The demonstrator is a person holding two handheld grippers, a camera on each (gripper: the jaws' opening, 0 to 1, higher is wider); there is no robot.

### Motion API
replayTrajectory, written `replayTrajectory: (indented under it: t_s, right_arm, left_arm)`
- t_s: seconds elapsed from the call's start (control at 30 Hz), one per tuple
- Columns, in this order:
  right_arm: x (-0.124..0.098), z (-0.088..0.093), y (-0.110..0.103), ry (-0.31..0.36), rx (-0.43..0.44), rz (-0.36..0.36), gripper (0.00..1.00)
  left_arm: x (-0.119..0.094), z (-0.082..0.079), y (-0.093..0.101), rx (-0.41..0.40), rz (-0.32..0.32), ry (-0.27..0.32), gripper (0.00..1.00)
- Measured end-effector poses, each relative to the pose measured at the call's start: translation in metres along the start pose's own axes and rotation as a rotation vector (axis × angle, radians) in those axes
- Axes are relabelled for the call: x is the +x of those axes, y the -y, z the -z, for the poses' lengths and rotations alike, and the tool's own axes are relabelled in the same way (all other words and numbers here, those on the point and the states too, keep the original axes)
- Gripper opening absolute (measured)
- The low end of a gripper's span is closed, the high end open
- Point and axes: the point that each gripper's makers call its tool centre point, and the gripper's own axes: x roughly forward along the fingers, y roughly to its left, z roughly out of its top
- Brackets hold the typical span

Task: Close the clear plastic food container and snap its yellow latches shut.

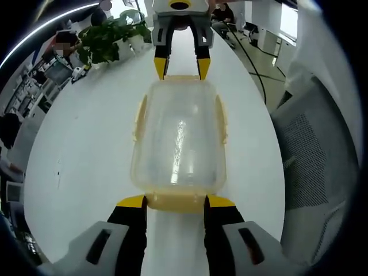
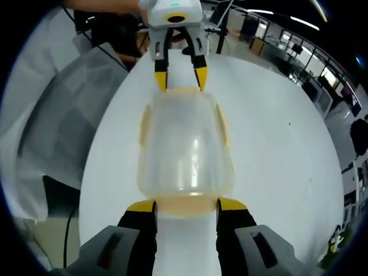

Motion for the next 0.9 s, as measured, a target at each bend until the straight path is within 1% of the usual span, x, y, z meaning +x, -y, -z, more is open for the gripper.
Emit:
replayTrajectory:
  t_s: [0.37,0.63,0.7,0.9]
  right_arm:
    - [-0.005,0.012,0.002,-0.007,0.009,-0.007,0.38]
    - [-0.002,0.019,0.004,-0.018,0.021,-0.013,0.39]
    - [-0.002,0.021,0.006,-0.011,0.035,-0.020,0.39]
    - [0.000,0.024,0.003,-0.017,0.040,-0.037,0.39]
  left_arm:
    - [0.007,-0.010,-0.001,0.000,0.011,0.004,0.38]
    - [0.012,-0.013,-0.004,0.008,0.017,0.007,0.38]
    - [0.013,-0.013,-0.005,0.010,0.017,0.006,0.38]
    - [0.016,-0.014,-0.002,-0.002,0.038,0.012,0.38]
